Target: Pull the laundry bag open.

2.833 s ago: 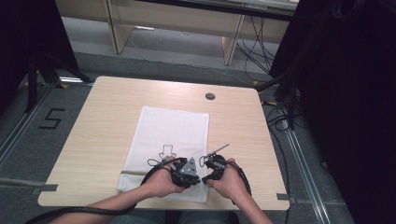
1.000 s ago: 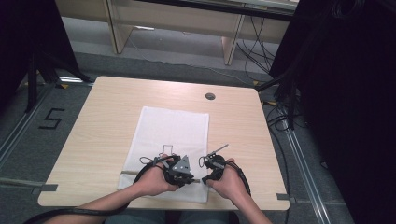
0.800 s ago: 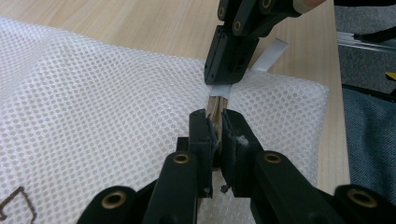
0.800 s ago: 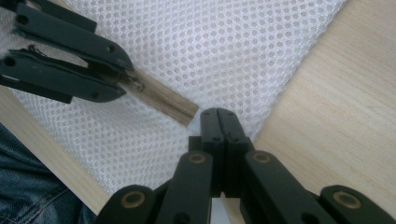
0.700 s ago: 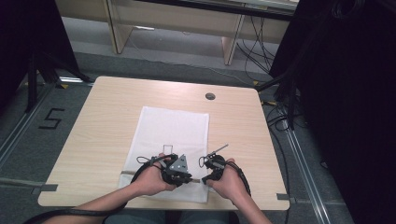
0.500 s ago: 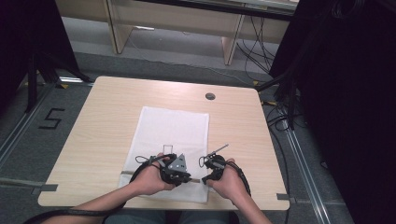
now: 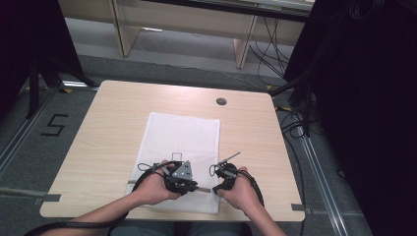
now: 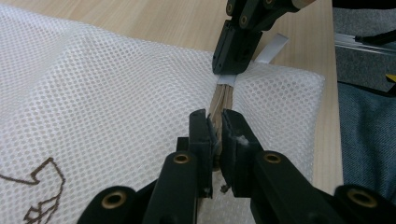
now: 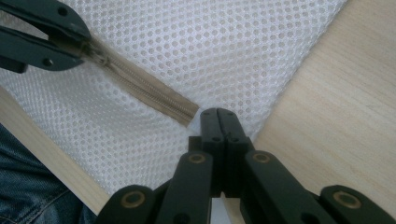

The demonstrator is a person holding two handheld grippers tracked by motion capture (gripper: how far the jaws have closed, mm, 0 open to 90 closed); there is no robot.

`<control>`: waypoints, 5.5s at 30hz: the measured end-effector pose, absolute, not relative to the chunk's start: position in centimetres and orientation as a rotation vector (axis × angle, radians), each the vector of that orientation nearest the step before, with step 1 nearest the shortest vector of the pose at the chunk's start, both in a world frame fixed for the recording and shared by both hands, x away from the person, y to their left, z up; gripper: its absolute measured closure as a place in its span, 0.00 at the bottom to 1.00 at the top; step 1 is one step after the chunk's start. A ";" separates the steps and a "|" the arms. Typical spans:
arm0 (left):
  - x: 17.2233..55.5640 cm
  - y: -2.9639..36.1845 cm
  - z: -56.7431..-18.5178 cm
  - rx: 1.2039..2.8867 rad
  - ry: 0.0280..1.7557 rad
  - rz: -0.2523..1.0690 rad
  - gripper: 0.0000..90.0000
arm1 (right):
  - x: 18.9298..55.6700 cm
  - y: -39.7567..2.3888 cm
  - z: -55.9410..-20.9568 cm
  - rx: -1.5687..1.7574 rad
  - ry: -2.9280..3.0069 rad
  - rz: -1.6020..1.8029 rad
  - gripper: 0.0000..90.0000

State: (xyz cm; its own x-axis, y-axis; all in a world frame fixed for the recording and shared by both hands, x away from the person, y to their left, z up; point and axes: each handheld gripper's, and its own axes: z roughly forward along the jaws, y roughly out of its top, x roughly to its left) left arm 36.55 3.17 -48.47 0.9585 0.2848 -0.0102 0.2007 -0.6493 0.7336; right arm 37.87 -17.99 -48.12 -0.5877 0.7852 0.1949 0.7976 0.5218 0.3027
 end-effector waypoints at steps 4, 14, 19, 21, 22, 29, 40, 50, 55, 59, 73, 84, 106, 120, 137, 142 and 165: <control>36.5 3.5 -48.3 2.297 0.345 0.138 0.92 | 37.9 -18.0 -48.1 -1.410 -2.712 -0.566 1.00; 36.5 4.3 -48.1 2.290 0.359 0.142 0.92 | 37.8 -17.9 -48.1 -1.420 -2.712 -0.564 1.00; 36.5 4.6 -48.0 2.284 0.371 0.141 0.92 | 37.8 -17.9 -48.1 -1.420 -2.713 -0.564 1.00; 36.5 4.8 -48.0 2.285 0.365 0.140 0.92 | 37.8 -17.9 -48.1 -1.421 -2.712 -0.563 1.00; 36.5 4.8 -48.0 2.283 0.371 0.138 0.92 | 37.8 -17.9 -48.1 -1.421 -2.712 -0.564 1.00; 36.5 5.1 -48.0 2.286 0.374 0.137 0.92 | 37.8 -17.9 -48.1 -1.423 -2.713 -0.562 1.00; 36.6 5.2 -48.0 2.292 0.376 0.145 0.92 | 37.8 -18.0 -48.1 -1.418 -2.707 -0.561 1.00; 36.4 5.4 -47.9 2.292 0.382 0.146 0.92 | 37.8 -18.0 -48.2 -1.433 -2.707 -0.550 1.00; 36.3 6.2 -48.0 2.270 0.409 0.134 0.92 | 37.8 -18.0 -48.1 -1.417 -2.706 -0.561 1.00; 36.4 6.3 -48.0 2.274 0.407 0.140 0.92 | 37.8 -18.0 -48.1 -1.421 -2.706 -0.559 1.00; 36.5 6.4 -47.8 2.285 0.382 0.145 0.92 | 37.8 -18.0 -48.1 -1.413 -2.708 -0.564 1.00; 36.7 6.5 -47.8 2.292 0.351 0.122 0.92 | 37.9 -18.0 -48.1 -1.420 -2.704 -0.555 1.00; 37.4 7.1 -47.9 2.317 0.382 0.100 0.92 | 37.8 -17.7 -48.1 -1.402 -2.704 -0.568 1.00; 37.2 8.0 -47.7 2.321 0.384 0.092 0.92 | 37.8 -17.5 -48.1 -1.390 -2.753 -0.541 1.00; 37.2 9.0 -47.8 2.295 0.398 0.050 0.92 | 37.7 -17.7 -48.0 -1.405 -2.738 -0.540 1.00; 37.0 9.3 -47.8 2.291 0.403 0.050 0.92 | 37.6 -17.6 -48.0 -1.414 -2.748 -0.530 1.00; 36.1 13.2 -47.7 2.271 0.479 0.083 0.92 | 37.4 -18.0 -48.0 -1.460 -2.732 -0.510 1.00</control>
State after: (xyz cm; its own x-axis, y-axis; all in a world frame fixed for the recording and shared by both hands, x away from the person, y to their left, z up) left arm 36.10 13.20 -47.68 0.9262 0.3656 -0.0921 0.3136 -0.6113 0.7266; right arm 37.44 -17.98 -47.96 -0.5675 0.8090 0.1531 0.8097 0.5147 0.2819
